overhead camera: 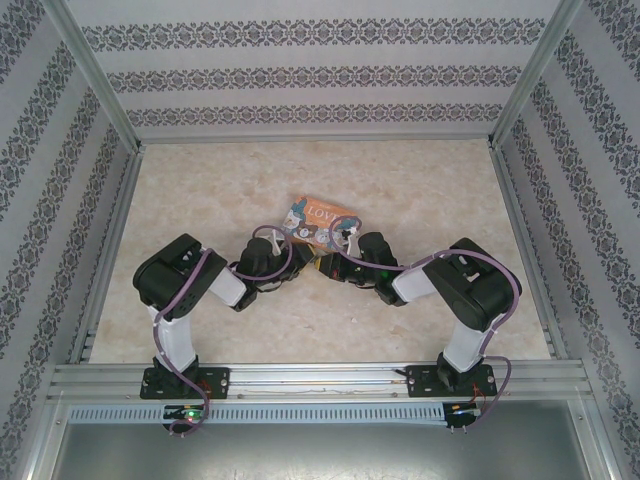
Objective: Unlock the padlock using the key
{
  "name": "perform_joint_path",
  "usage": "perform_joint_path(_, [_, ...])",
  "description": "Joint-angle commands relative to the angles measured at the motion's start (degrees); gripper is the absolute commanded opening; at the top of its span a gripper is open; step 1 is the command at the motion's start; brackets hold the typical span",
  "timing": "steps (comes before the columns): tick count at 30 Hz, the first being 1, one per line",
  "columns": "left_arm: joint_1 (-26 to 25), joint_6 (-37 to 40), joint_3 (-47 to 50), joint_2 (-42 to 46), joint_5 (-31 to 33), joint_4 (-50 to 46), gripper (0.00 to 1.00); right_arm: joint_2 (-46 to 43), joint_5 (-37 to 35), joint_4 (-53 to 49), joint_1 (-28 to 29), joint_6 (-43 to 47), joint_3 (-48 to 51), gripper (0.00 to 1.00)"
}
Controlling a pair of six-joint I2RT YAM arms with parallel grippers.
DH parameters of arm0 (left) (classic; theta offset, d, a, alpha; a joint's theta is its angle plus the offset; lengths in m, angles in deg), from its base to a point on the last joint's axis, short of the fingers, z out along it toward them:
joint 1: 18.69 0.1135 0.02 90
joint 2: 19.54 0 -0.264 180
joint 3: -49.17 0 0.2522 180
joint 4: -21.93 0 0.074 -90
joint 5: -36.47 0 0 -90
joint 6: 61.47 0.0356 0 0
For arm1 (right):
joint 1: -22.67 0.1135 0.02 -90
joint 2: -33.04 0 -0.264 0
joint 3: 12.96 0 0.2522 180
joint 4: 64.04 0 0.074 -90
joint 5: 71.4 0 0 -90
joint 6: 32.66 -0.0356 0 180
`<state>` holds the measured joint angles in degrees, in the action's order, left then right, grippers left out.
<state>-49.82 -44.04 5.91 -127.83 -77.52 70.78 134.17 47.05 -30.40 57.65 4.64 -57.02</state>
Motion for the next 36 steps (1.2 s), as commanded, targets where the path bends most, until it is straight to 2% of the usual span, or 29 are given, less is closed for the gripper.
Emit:
perform_joint_path(1, [-0.51,-0.74,-1.16,-0.66,-0.45,3.13,0.31,-1.54,2.49,1.82,-0.55,-1.27,-1.38,0.00])
perform_joint_path(6, [-0.55,0.01,-1.12,0.47,-0.03,1.51,0.21,-2.65,1.58,1.73,-1.06,-1.35,-0.30,0.02])
perform_joint_path(13, [-0.51,1.90,-0.99,4.81,1.22,-3.87,0.13,-6.53,-1.01,0.29,-1.98,0.51,2.62,0.19])
perform_joint_path(18, [-0.52,2.45,-1.64,9.19,2.09,-10.41,0.10,-14.08,-5.04,-6.33,-2.64,6.49,5.24,0.32])
perform_joint_path(23, [-0.67,0.43,-3.17,13.69,2.19,-18.67,0.07,-26.26,-10.97,-16.29,-1.75,18.10,7.06,0.43])
perform_joint_path(28, [-0.68,-3.36,-5.14,17.77,1.93,-28.27,0.02,-40.96,-21.13,-26.33,1.72,35.96,8.08,0.53])
perform_joint_path(32, [-1.03,-7.00,-5.56,19.81,2.28,-31.66,0.00,-48.77,-26.53,-27.90,2.97,47.21,9.83,0.64])
perform_joint_path(36, [-1.20,-11.35,-6.57,19.96,1.14,-35.51,0.00,-52.69,-26.69,-27.95,3.59,60.13,10.27,0.72])
